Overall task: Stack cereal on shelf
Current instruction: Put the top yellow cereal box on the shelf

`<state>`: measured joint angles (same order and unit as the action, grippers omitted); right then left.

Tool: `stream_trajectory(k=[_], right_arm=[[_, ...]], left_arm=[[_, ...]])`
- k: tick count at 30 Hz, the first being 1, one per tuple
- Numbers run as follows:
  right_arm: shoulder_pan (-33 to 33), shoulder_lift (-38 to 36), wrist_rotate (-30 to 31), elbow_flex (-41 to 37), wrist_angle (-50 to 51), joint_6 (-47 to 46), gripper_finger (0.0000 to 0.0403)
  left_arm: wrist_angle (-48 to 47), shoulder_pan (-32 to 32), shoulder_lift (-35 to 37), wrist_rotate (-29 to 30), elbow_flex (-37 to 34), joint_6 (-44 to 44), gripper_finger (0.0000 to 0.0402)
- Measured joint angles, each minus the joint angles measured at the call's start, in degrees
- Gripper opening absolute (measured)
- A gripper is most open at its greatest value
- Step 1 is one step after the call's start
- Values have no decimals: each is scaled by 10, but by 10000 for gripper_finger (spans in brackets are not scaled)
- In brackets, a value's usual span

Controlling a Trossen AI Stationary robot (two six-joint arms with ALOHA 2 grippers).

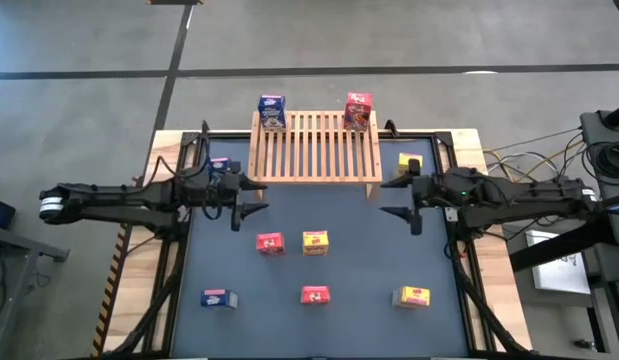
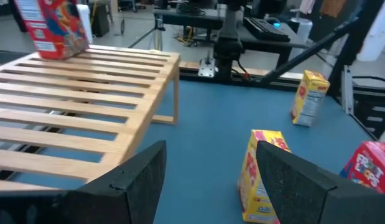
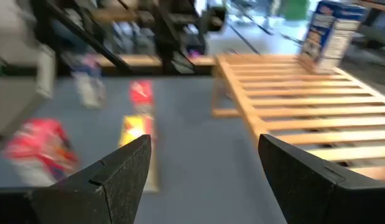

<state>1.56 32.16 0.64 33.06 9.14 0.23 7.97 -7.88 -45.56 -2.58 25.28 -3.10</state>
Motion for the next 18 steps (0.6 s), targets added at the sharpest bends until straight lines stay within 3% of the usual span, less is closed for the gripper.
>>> stream_trajectory(k=[8,12,18], right_arm=[[-39,2,-11,-72,-132,-23,286],[-62,56,-11,-90,-219,-11,286],[-82,166,-11,-74,-266,-11,286]], left_arm=[[10,27,-45,-1,9,-9,233],[10,31,-65,-1,29,-9,233],[9,32,-92,2,58,9,233]])
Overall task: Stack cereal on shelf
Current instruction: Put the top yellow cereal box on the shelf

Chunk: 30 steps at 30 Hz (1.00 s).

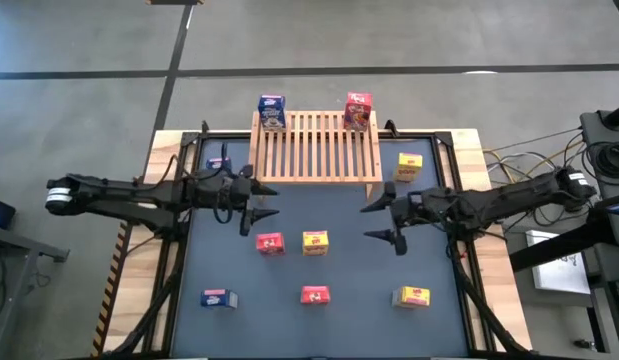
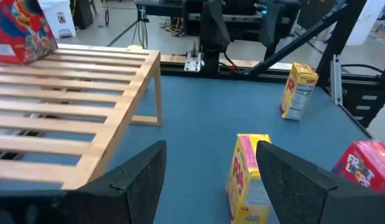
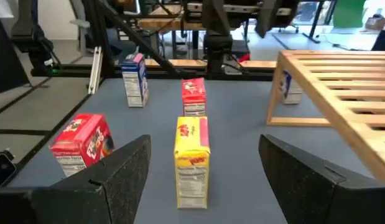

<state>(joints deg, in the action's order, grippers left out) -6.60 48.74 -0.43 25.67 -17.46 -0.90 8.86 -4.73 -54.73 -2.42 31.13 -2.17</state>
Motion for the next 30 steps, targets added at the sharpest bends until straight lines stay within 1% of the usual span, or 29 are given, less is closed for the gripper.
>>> stream_trajectory(k=[6,10,16,20,26,30], right_arm=[[-19,110,0,9,-107,0,286],[-27,167,0,9,-195,8,286],[-27,256,4,11,-277,-1,286],[-27,307,5,26,-290,-15,286],[-26,368,5,72,-294,-19,286],[-24,376,5,86,-279,5,286]], left_arm=[[1,0,-27,0,19,1,233],[0,0,-43,0,25,1,233],[-3,0,-52,0,31,1,233],[-3,0,-51,1,30,4,233],[-5,0,-51,1,30,4,233],[-11,0,-50,1,30,4,233]])
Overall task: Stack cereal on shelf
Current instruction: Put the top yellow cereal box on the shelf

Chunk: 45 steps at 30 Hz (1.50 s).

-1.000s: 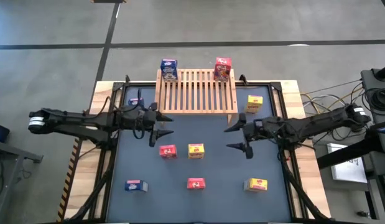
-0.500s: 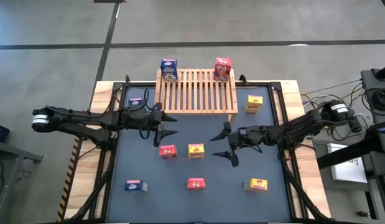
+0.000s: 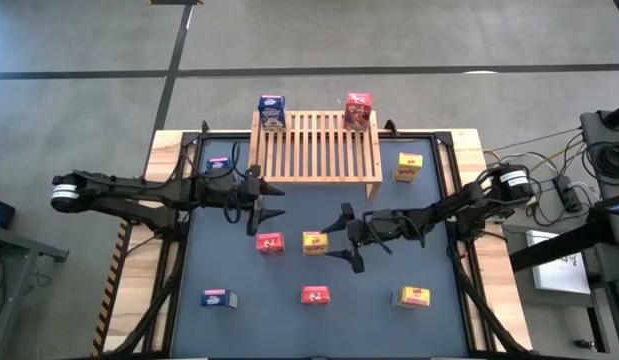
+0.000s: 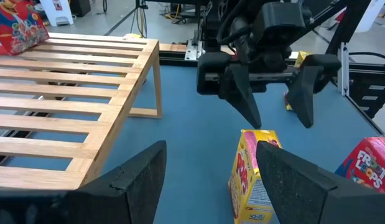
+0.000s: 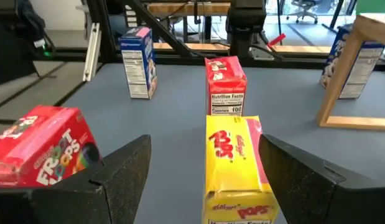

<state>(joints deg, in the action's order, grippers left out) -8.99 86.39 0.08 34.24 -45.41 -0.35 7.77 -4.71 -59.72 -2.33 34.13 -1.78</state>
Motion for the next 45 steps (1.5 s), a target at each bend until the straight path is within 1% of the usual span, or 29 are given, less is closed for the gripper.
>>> stream_trajectory(k=[3,6,9,13,17,20,23,25,27,33,36,39,42,45], right_arm=[[11,-47,1,-2,55,15,286],[25,-127,20,-8,129,21,286],[34,-219,51,-15,226,40,286],[41,-337,147,-20,354,55,286],[40,-436,233,-25,463,38,286],[41,-494,321,-25,542,-5,286],[41,-532,412,-25,615,-58,286],[41,-548,449,-25,653,-87,286],[43,-559,464,-25,683,-111,286],[62,-560,464,-2,775,-197,286],[77,-546,460,29,813,-196,286],[99,-523,445,78,867,-183,286],[130,-500,449,120,930,-182,286],[171,-479,450,139,974,-173,286]], left_arm=[[-13,0,3,0,0,-2,233],[-26,0,6,-1,0,-4,233],[-27,0,7,-1,-1,-4,233],[-22,0,8,-1,-1,3,233],[-22,0,8,-1,-1,12,233],[-22,0,8,-1,-1,12,233],[-22,0,8,-1,-1,13,233],[-22,0,8,-1,-1,13,233],[-22,0,8,-1,-1,13,233],[-21,0,8,-1,-1,13,233],[-21,0,8,-1,-1,13,233],[-20,0,8,-1,-1,13,233],[-19,0,8,-1,-1,13,233],[-16,0,8,-2,-1,13,233]])
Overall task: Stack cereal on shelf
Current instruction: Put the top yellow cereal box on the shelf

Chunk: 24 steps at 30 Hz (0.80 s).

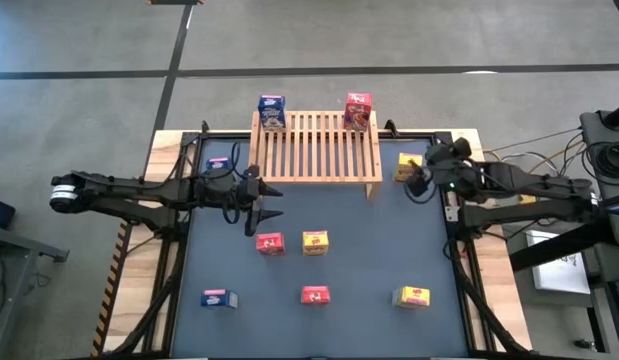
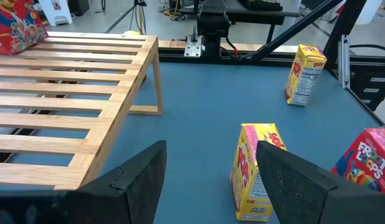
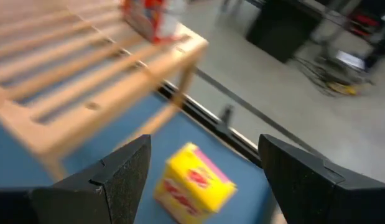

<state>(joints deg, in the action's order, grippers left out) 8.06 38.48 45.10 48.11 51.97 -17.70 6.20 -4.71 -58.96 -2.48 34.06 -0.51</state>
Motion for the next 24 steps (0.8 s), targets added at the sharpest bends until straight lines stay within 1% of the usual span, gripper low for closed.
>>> stream_trajectory(k=[2,4,7,9,12,15,17,19,21,24], right_arm=[[25,12,-3,0,13,30,286],[50,23,-25,-2,13,66,286],[92,38,-98,-3,10,119,286],[116,45,-133,-6,1,156,286],[139,55,-154,-10,-21,207,286],[160,63,-158,-15,-46,256,286],[176,68,-176,-17,-55,272,286],[193,74,-213,-21,-59,286,286],[209,82,-237,-27,-63,296,286],[232,92,-246,-34,-66,311,286]], left_arm=[[2,0,0,0,0,0,233],[3,0,0,0,0,0,233],[3,0,0,0,0,0,233],[3,0,0,0,0,0,233],[4,0,0,-1,0,0,233],[4,0,0,-2,0,0,233],[4,0,0,-1,0,0,233],[4,0,0,-2,0,-1,233],[4,0,0,-1,0,-10,233],[4,0,0,-2,0,-18,233]])
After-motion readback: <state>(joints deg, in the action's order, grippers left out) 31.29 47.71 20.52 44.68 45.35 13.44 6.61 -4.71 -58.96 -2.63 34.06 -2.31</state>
